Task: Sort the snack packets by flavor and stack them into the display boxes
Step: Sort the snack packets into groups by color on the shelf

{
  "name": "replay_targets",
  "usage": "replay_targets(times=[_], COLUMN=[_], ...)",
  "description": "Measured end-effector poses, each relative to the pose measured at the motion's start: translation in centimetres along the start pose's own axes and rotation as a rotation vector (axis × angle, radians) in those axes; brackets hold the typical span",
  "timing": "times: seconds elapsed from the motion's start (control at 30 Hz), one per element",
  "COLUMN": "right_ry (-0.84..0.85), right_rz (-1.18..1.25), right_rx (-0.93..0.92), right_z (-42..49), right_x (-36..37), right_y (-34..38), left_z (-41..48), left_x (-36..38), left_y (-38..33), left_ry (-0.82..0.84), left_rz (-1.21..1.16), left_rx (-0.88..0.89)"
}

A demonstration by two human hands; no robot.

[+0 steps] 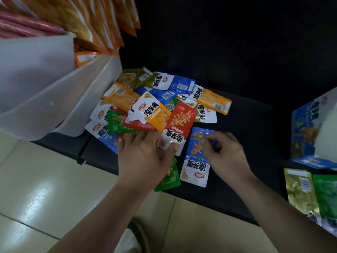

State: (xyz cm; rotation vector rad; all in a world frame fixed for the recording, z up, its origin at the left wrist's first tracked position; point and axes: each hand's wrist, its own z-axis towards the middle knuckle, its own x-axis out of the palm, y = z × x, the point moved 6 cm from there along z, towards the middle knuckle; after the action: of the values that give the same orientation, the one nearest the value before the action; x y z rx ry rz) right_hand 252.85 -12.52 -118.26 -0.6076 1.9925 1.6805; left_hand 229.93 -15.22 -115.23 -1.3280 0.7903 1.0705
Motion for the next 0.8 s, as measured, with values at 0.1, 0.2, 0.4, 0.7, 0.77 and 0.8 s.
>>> replay_targets(times=[0.1,0.2,0.4,0.7,0.77,0.8], right_ry=[0.003,-0.046,-0.016,-0.055,-0.090,-0.117], right_rz=[0.056,0.120,0.315,0.724,0.809,0.820], right_rx=[-0.012,0.035,0.167,0.421,0.463,0.469], right_z=[-0.4,-1.0,-1.9,-2.8,-2.8,-2.7], right_x=[-0.5,-1.4,-2.8,-4.4,-5.7,-6.5], right_y=[0.4,0.3,0.8,0.1,-1.0,-1.5], left_z=[2.1,3.1,2.0,-1.3,-1.3,-1.2], left_x=[0.7,2.2,1.0,2.3,3.3,3.9], left_y=[-0.3,-1.2,-2.6,-10.8,-11.9,-12.2], left_ry=[0.013,0.131,0.108,0.267,0.346,0.371], left_rz=[0.006,-0.069,-0.507,-1.114,-1.077,-1.005], left_rx=[-0.034,-0.027,-0.118,-0.303,-0.267,-0.213])
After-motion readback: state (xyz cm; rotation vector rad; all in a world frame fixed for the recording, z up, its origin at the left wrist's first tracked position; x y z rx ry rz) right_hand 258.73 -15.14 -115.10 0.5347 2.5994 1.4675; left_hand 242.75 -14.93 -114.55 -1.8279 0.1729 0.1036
